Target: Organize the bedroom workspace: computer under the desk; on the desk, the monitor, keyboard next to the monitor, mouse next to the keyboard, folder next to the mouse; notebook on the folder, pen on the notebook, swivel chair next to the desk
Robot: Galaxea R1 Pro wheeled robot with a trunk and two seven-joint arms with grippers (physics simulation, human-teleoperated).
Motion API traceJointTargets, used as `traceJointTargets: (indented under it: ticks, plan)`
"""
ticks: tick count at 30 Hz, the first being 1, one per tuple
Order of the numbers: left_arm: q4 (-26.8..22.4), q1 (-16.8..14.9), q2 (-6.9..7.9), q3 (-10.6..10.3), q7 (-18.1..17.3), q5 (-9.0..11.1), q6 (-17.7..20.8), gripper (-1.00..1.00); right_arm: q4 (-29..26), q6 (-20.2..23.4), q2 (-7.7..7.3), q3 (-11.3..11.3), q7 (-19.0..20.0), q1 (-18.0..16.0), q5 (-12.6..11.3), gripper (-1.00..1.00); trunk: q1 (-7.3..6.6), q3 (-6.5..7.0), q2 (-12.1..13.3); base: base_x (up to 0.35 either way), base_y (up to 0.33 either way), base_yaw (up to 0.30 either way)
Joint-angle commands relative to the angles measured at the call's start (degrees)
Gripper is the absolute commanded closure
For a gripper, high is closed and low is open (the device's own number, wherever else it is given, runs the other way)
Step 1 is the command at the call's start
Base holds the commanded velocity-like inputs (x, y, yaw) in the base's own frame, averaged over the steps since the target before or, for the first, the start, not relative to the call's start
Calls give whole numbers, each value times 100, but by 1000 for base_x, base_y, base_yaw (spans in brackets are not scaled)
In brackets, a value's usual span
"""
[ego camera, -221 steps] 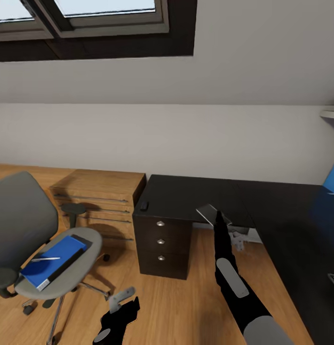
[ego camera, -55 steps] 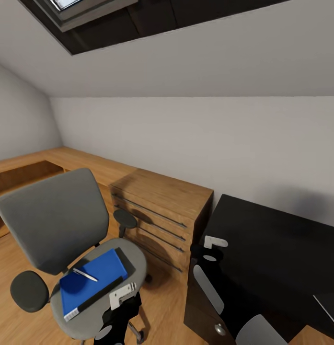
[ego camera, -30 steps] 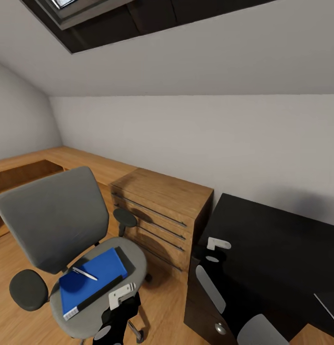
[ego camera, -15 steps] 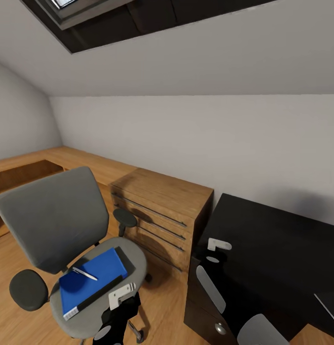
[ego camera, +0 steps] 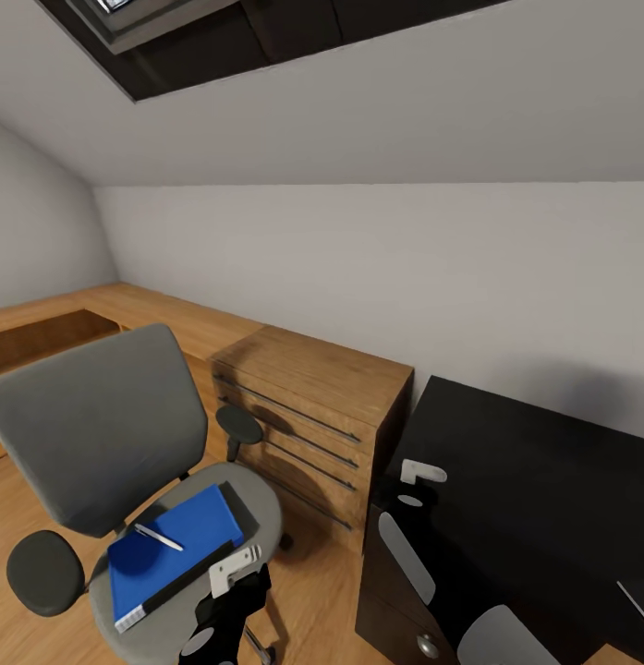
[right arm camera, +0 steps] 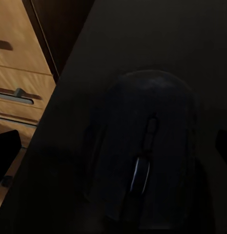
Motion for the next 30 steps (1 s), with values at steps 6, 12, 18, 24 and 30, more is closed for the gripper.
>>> traceJointTargets:
  ticks: [6, 12, 18, 24, 30]
  plan:
    - [-7, -7, 5, -18, 30, 47, -43, -100, -7, 29, -3, 13, -38, -5, -27, -100, 0, -6, -4, 1, 0, 0]
    - [-7, -8, 5, -18, 29, 47, -43, -100, 0, 29, -3, 13, -44, -5, -27, -100, 0, -6, -4, 0, 0, 0]
    - [-7, -8, 4, -18, 31, 47, -43, -100, 2, 29, -3, 13, -46, -5, -27, -100, 0, -6, -4, 0, 0, 0]
    - [-7, -9, 4, -18, 31, 47, -43, -100, 2, 29, -3, 13, -47, -5, -27, 100, 0, -6, -4, 0, 0, 0]
    - [-7, -8, -2, -18, 23, 48, -43, -100, 2, 29, -3, 13, -44, -5, -23, 100, 0, -6, -4, 0, 0, 0]
